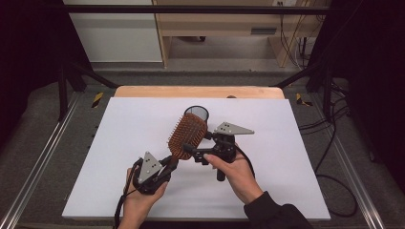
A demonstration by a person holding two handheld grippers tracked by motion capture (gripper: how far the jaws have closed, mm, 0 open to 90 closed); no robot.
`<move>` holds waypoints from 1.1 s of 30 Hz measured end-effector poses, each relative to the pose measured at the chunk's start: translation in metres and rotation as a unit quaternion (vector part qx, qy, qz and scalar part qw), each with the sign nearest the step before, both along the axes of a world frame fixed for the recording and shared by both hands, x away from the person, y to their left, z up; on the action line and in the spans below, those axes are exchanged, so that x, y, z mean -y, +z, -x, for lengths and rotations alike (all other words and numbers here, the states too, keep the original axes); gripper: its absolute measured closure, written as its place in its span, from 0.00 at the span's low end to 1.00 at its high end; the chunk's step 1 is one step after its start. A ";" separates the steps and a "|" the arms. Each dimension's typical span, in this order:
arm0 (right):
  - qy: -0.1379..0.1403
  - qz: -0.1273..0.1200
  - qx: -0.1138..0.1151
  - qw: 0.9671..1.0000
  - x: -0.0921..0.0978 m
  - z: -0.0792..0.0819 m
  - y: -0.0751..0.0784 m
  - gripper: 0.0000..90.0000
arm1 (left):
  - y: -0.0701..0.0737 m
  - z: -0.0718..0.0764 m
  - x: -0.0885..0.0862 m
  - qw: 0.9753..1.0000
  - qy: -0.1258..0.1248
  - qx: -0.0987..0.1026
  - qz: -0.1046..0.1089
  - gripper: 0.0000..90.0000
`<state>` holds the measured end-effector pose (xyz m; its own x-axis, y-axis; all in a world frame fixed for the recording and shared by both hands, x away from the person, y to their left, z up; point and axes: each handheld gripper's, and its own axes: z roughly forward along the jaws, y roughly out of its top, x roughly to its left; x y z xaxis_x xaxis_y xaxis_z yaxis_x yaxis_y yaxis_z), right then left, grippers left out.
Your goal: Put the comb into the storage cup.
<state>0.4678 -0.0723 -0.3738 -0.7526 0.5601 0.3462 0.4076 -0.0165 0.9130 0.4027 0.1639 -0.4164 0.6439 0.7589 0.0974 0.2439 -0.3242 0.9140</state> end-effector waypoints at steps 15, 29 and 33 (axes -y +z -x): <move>0.001 -0.024 -0.008 1.000 -0.005 -0.006 0.014 0.19 | 0.004 0.003 0.000 1.000 -0.006 0.013 0.011 0.81; 0.006 -0.029 -0.011 0.999 -0.005 -0.009 0.018 0.23 | 0.005 0.004 0.000 1.000 -0.008 0.018 0.016 0.81; 0.008 -0.031 -0.013 0.999 -0.005 -0.009 0.018 0.24 | 0.006 0.004 0.000 1.000 -0.008 0.018 0.016 0.81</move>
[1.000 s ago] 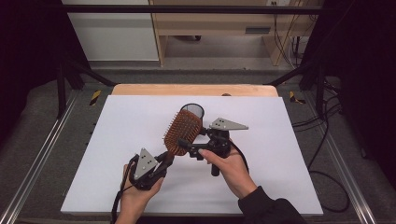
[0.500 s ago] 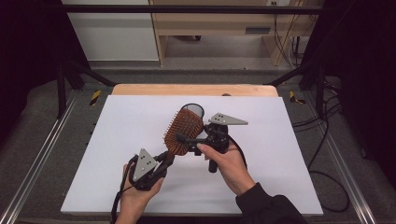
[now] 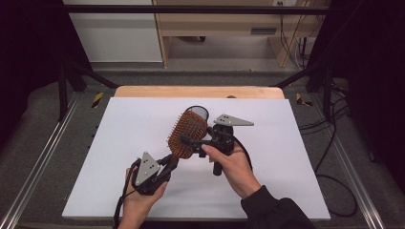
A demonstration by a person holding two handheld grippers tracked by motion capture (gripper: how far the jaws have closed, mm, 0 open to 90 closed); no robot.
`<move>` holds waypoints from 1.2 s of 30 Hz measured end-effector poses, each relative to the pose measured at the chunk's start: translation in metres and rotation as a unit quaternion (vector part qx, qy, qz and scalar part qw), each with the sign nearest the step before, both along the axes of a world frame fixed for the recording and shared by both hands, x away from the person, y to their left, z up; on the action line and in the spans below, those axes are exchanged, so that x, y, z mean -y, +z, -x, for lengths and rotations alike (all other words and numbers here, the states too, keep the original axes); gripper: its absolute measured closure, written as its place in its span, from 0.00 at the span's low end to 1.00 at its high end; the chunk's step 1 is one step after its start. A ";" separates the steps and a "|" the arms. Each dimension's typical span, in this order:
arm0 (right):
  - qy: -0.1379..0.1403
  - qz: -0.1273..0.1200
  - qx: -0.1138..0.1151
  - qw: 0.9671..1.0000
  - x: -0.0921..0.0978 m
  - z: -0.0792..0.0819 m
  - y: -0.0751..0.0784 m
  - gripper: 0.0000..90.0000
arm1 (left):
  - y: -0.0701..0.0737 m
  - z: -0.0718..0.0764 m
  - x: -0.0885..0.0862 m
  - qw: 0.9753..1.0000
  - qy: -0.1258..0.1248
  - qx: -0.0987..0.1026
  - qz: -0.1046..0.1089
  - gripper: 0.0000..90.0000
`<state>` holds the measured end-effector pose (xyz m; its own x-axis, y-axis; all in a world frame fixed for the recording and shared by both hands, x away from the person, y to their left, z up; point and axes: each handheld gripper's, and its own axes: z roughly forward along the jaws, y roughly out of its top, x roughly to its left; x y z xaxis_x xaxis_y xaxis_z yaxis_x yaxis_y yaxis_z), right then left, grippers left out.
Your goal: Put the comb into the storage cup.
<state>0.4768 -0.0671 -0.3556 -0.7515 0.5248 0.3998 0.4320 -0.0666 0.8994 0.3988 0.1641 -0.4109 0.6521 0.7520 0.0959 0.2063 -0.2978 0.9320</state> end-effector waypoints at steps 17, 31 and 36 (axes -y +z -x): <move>0.009 -0.002 0.000 1.000 -0.001 0.001 0.000 0.36 | 0.000 -0.001 -0.001 1.000 -0.002 -0.003 0.005 0.81; 0.019 -0.019 0.011 1.000 -0.004 0.007 0.004 0.51 | -0.002 -0.002 -0.003 1.000 -0.001 -0.010 0.020 0.81; 0.019 -0.017 0.014 1.000 -0.007 0.010 0.009 0.56 | -0.002 -0.002 -0.003 1.000 0.000 -0.009 0.026 0.81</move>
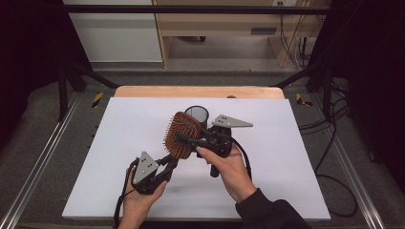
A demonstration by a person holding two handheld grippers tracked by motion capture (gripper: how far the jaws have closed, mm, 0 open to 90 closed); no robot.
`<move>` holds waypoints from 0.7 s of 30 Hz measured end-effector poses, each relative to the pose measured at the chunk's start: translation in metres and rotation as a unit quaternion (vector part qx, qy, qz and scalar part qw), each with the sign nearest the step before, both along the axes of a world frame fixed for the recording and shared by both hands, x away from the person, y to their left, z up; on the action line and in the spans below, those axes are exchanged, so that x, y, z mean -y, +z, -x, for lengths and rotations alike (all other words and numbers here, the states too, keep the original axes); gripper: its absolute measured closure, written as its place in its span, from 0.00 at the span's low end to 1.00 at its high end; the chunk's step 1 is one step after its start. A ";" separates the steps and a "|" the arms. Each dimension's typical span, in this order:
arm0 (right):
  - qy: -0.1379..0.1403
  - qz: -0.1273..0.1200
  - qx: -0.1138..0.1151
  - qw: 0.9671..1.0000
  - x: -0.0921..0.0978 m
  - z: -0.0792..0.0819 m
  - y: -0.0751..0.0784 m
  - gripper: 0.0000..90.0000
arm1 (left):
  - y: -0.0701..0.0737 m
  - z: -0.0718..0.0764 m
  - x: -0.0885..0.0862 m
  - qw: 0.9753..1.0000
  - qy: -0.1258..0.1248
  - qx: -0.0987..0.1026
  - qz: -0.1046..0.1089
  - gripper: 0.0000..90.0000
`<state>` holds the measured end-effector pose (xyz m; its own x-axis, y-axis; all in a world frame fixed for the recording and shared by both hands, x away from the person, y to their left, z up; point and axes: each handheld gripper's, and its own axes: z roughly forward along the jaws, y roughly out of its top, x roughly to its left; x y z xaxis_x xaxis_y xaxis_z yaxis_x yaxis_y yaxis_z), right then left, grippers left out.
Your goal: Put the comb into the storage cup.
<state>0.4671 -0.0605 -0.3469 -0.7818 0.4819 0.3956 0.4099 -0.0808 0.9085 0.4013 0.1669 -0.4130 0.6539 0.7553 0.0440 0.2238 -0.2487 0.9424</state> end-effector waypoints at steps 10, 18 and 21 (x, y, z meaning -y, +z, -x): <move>-0.017 0.022 0.024 0.999 -0.005 0.002 0.008 0.58 | -0.001 -0.001 -0.002 1.000 0.008 0.004 0.013 0.68; -0.063 0.028 0.024 0.997 0.024 -0.020 0.020 0.58 | -0.001 -0.001 -0.021 0.999 0.036 0.004 0.031 0.46; -0.078 0.032 0.024 0.996 0.036 -0.029 0.029 0.58 | -0.004 -0.001 -0.033 0.998 0.057 0.003 0.035 0.38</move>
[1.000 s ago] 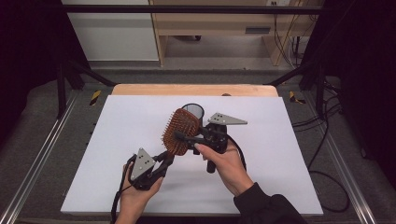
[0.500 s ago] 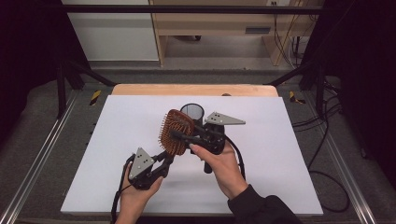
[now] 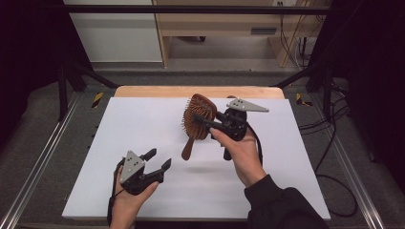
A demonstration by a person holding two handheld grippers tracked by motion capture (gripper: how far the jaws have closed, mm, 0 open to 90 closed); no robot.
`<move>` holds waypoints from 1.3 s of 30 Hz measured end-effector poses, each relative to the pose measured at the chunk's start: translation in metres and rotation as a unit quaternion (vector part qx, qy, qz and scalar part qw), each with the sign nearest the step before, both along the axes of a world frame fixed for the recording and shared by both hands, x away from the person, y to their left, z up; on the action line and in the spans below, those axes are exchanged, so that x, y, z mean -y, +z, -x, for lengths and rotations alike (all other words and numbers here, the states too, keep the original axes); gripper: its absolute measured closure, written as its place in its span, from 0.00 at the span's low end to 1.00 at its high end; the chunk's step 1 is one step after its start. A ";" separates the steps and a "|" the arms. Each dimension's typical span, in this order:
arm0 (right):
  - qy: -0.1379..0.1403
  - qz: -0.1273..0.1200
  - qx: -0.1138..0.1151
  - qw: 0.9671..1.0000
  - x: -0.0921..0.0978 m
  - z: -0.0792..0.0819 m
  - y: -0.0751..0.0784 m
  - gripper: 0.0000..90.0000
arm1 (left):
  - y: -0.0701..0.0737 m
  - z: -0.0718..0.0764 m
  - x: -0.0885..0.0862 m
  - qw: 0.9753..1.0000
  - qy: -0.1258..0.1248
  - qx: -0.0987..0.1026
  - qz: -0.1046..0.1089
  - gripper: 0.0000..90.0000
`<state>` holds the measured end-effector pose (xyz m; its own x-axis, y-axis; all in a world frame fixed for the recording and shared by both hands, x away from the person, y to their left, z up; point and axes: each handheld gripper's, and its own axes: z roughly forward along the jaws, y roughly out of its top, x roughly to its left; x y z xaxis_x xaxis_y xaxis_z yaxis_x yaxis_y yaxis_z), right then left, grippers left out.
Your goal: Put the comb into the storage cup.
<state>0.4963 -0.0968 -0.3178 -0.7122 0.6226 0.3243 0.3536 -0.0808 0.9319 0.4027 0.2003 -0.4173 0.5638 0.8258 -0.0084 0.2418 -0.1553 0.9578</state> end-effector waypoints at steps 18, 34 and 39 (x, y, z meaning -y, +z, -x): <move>-0.031 0.006 -0.003 0.999 0.017 -0.026 0.041 0.57 | -0.016 0.029 -0.070 0.997 0.076 0.003 -0.022 0.13; -0.047 0.010 0.032 0.998 -0.003 -0.065 0.073 0.57 | -0.014 0.026 -0.093 0.992 0.112 0.059 0.019 0.05; -0.064 0.012 0.029 0.997 -0.002 -0.082 0.072 0.57 | -0.018 0.020 -0.104 0.990 0.126 0.045 0.039 0.05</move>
